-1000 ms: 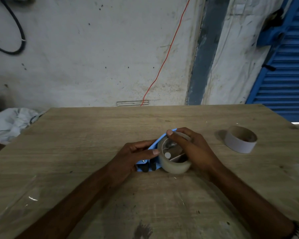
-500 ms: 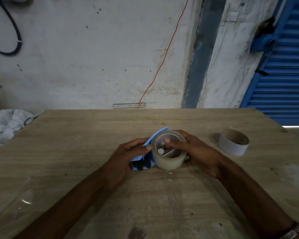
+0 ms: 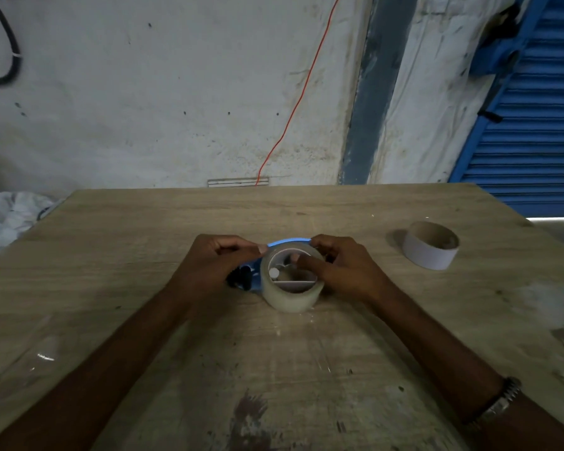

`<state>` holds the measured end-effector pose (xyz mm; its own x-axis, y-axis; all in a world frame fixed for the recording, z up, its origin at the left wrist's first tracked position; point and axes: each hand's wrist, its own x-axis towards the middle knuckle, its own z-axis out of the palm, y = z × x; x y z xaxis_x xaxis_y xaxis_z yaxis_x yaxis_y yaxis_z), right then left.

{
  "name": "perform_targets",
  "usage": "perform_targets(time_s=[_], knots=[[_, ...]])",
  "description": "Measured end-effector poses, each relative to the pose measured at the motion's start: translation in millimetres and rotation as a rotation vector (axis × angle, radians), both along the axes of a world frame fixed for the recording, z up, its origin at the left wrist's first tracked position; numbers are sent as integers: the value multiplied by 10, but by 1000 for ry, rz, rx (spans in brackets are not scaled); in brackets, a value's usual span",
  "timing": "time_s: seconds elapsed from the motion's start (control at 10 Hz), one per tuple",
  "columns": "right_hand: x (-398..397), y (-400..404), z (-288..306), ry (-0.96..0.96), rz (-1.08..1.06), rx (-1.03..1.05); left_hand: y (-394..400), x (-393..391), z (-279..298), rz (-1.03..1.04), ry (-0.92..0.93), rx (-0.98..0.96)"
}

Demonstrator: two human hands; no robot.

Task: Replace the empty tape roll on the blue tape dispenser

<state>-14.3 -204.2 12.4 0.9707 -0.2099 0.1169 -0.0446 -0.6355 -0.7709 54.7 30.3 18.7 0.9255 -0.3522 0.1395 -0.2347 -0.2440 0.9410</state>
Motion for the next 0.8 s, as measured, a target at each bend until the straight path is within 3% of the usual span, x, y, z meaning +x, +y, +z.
perform_targets(time_s=[0.1,0.2,0.4,0.6,0.7,0.8], knots=[[29,7,-43,17,-29,-17,14,13,-58,24,-217,204],[42,6,-46,60,-3,42,-1,14,-117,18,-321,314],[14,-14,15,53,4,32,-8,-22,-166,54,-376,294],[-43,-72,-75,-115,-18,-237,5,-106,-171,338,-482,382],[-201,-118,-161,-124,-62,-496,160,-154,-193,524,-520,511],[-288,-133,-292,-56,-118,-667,261,-199,-297,538,-417,643]])
